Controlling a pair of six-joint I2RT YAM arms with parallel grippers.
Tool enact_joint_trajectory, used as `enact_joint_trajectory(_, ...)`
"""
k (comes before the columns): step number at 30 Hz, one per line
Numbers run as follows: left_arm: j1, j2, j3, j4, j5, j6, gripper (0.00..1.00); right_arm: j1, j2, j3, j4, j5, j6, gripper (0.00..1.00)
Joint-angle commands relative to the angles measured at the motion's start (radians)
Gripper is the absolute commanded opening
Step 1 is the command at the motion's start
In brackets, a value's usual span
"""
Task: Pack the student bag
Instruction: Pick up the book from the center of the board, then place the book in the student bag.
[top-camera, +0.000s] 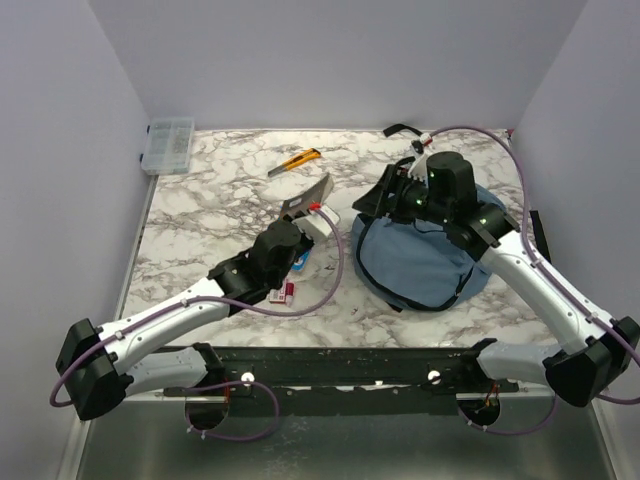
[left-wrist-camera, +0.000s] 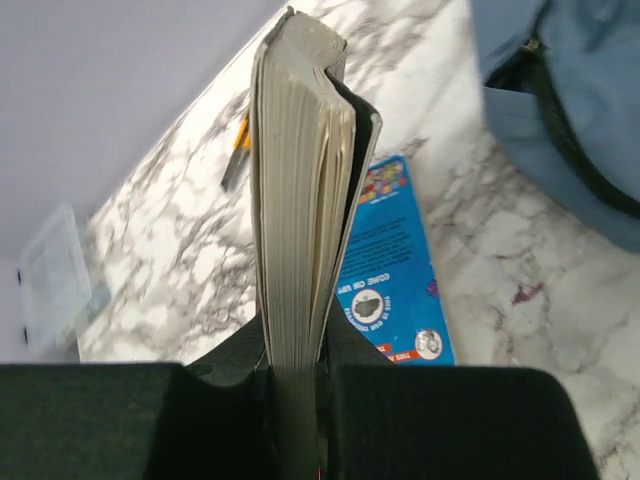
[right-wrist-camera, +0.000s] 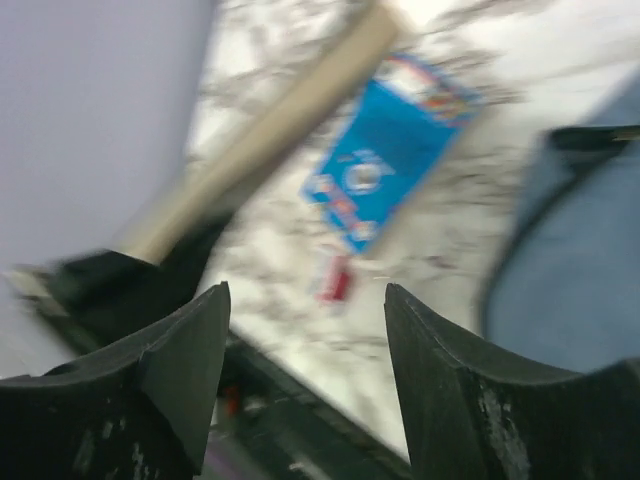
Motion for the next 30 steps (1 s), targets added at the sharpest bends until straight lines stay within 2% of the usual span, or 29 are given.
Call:
enact_joint_trajectory(1,0.114,-0.029,0.106,-0.022,-0.141,-0.225,0.0,-0.003,0.002,0.001,-0.367,0.45,-0.372,0.68)
enact_joint_trajectory(3,0.19,-0.043,0.129,-0.075,-0.102,-0.348,0.0,0.004,0.042,-0.022,-0.424,0.501,-0.443,0.68)
enact_joint_trajectory(5,0.281,-0.056,0.145,-0.121,-0.007,-0.47,0.0,0.059,0.083,-0.043,-0.46,0.561,-0.479,0.69)
enact_joint_trajectory(8,0.4,-0.069,0.154,-0.142,0.177,-0.577,0.0,0.192,0.125,-0.066,-0.477,0.658,-0.518,0.7)
enact_joint_trajectory(11,0.479,-0.066,0.149,-0.139,0.262,-0.634,0.0,0.293,0.158,-0.08,-0.48,0.697,-0.54,0.7)
enact_joint_trajectory(15,0.507,-0.047,0.158,-0.16,0.291,-0.655,0.0,0.341,0.222,-0.085,-0.511,0.733,-0.537,0.71)
enact_joint_trajectory(22,0.526,-0.028,0.166,-0.165,0.318,-0.665,0.0,0.382,0.313,-0.088,-0.506,0.704,-0.551,0.72)
enact_joint_trajectory(28,0.54,-0.016,0.172,-0.168,0.343,-0.673,0.0,0.385,0.411,-0.062,-0.538,0.846,-0.519,0.71)
enact_joint_trajectory(30,0.542,-0.009,0.174,-0.171,0.346,-0.675,0.0,0.385,0.421,-0.053,-0.545,0.909,-0.487,0.63)
